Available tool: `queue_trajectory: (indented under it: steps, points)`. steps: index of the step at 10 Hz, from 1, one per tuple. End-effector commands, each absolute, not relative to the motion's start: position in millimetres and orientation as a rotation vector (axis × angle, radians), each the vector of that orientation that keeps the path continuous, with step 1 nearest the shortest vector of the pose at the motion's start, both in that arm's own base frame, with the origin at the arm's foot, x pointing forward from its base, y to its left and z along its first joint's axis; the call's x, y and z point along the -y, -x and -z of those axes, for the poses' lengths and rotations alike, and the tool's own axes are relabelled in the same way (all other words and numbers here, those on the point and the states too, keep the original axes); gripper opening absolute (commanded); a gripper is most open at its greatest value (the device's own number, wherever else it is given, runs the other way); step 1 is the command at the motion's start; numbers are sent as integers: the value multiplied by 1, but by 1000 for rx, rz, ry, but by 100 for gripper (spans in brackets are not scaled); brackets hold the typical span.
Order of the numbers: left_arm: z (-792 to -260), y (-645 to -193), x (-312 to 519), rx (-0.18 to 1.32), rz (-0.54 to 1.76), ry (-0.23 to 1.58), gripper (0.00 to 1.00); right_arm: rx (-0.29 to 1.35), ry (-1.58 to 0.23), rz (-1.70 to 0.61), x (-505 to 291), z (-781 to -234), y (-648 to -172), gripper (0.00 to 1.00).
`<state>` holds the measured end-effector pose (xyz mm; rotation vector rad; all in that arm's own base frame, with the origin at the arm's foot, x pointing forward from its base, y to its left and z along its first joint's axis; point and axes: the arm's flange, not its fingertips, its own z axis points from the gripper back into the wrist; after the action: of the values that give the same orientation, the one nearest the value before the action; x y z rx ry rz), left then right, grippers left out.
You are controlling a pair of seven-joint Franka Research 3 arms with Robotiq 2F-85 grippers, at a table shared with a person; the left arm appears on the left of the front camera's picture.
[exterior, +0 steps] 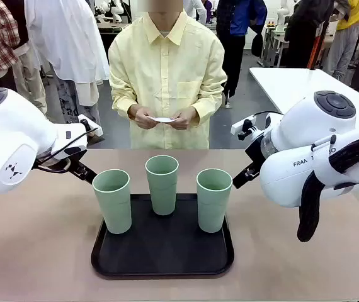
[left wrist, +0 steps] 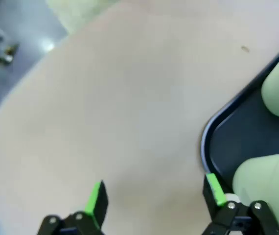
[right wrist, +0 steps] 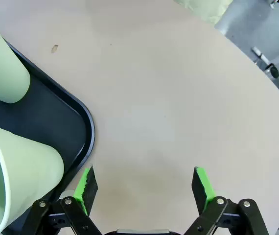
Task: Place coasters on the table and set cups on them.
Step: Pick up one Reusable plastic cup and place it on a coaster set by the human.
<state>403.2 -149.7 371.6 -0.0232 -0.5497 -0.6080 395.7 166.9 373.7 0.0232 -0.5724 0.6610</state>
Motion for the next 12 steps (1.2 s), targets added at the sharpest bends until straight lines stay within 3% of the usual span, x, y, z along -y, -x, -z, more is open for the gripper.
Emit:
queue_trajectory:
  steps: [1,10,12]
  points:
    - [-372,-403,150,550,608,23,100,572,-23,-661,-167,-374,-396,100]
    - [-372,-403,150,550,608,23,100,572,-23,-661,-167,-374,-396,100]
    - [-419,-389,114,593,586,-18,100,577,-2,-658,-156,-412,-369,100]
